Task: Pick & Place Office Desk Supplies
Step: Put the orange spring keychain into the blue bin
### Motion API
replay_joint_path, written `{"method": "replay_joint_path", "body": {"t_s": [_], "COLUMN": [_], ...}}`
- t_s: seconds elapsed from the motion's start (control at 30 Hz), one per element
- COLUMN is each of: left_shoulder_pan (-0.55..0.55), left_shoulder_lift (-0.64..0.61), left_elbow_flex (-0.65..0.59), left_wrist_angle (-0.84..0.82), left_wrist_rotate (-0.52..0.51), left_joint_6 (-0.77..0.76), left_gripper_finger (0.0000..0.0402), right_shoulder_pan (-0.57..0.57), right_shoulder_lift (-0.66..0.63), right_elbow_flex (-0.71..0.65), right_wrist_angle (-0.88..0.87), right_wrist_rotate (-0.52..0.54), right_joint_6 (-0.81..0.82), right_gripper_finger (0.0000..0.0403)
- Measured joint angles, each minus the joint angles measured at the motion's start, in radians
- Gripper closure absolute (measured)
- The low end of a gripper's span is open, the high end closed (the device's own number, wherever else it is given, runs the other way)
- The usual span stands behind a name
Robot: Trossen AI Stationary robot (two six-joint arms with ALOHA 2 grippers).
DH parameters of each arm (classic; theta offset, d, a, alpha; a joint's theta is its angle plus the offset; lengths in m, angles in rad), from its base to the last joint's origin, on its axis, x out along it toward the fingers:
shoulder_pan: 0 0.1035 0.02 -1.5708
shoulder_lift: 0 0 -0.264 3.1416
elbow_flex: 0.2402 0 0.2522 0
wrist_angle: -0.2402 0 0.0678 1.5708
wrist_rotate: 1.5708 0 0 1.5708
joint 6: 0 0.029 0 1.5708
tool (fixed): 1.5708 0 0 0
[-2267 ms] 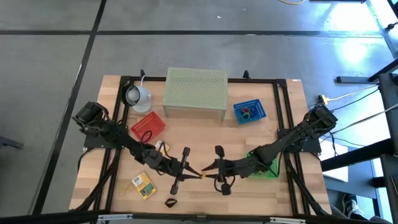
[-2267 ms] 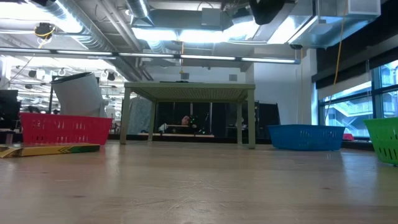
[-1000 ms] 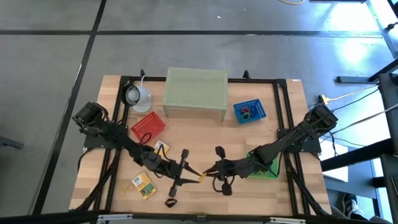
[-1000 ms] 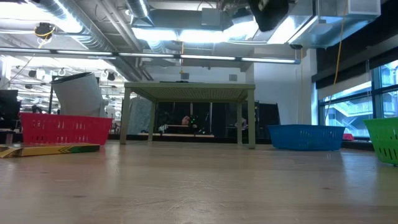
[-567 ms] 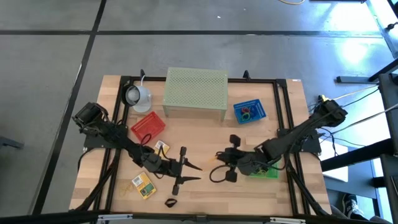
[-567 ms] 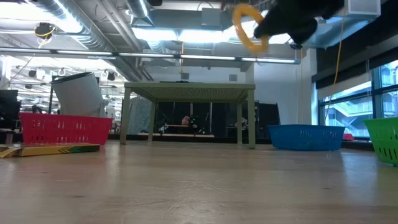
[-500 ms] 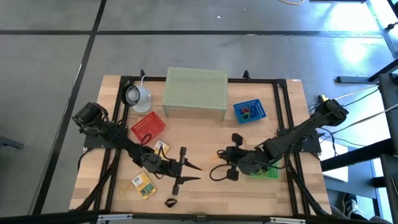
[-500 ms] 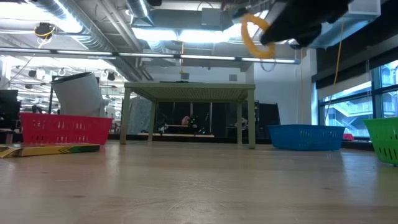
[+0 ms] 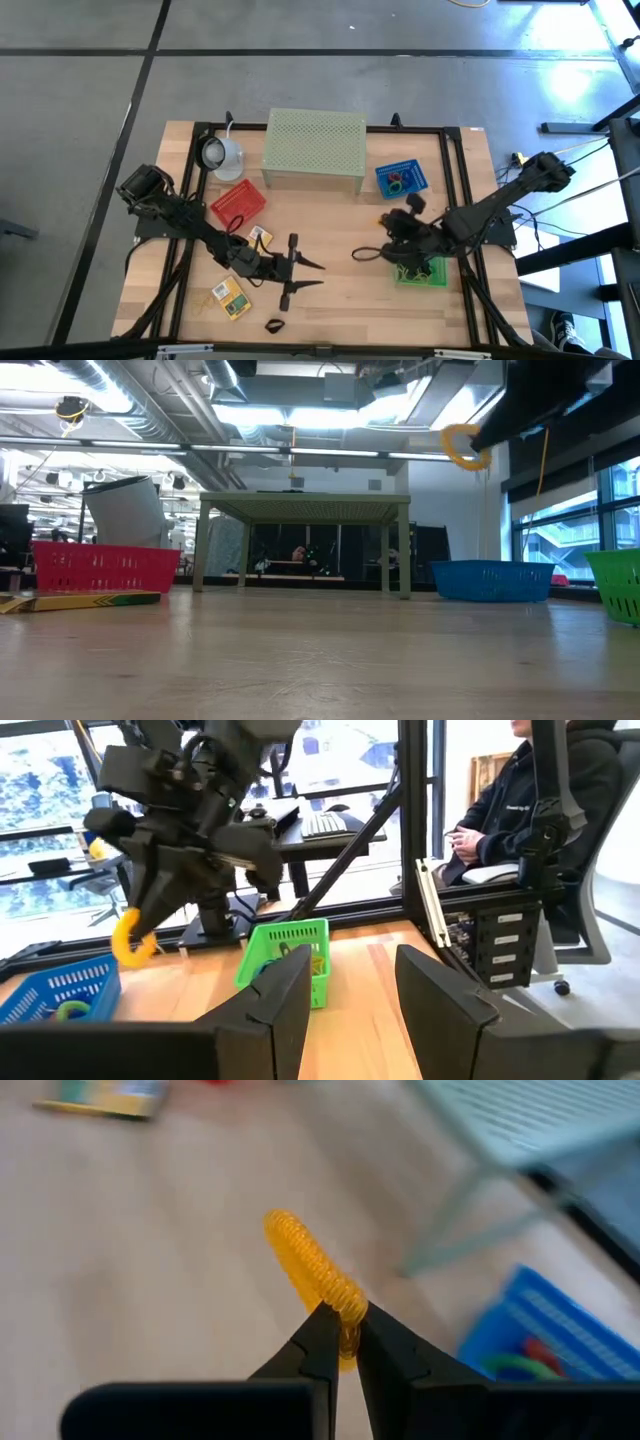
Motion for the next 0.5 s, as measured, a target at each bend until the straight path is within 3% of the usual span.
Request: {"method": "replay_joint_path", "body": {"t_s": [0.23, 0.5], "left_shoulder_pan": [0.0, 0.002], "left_shoulder_lift": [0.0, 0.0], "left_elbow_flex": [0.0, 0.0], "left_wrist_angle": [0.0, 0.0], "left_wrist_rotate": [-0.006, -0.006], "left_joint_6": [0.001, 0.001], "left_gripper_finger": [0.026, 0.026], "right_shoulder_pan": [-0.052, -0.228], "right_shoulder_lift": [-0.006, -0.004], "right_elbow_flex": [-0.014, -0.131], "right_wrist_angle": [-0.275, -0.277], "right_wrist_rotate": [0.102, 0.069], "right_joint_6": [0.318, 0.35], "right_gripper_finger": [0.0374, 0.0374]}}
